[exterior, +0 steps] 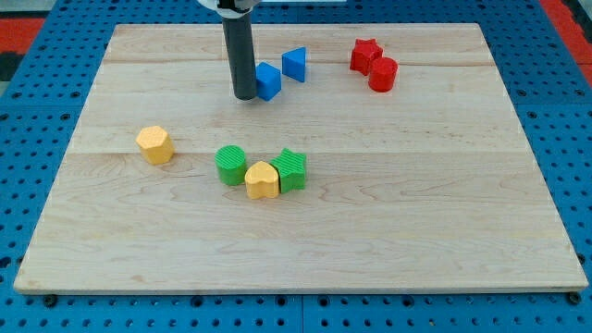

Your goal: Push the green star to the center of the board

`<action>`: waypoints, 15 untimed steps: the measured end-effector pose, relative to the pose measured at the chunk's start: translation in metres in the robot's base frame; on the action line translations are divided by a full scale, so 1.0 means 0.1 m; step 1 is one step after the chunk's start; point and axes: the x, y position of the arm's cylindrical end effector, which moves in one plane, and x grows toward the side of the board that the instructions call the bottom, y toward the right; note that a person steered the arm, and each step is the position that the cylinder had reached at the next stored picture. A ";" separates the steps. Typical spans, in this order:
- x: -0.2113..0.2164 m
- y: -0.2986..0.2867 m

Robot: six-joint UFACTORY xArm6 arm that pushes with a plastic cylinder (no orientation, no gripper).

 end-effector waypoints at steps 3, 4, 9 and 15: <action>1.40 1.72; 1.94 1.77; 0.76 0.84; 0.75 0.14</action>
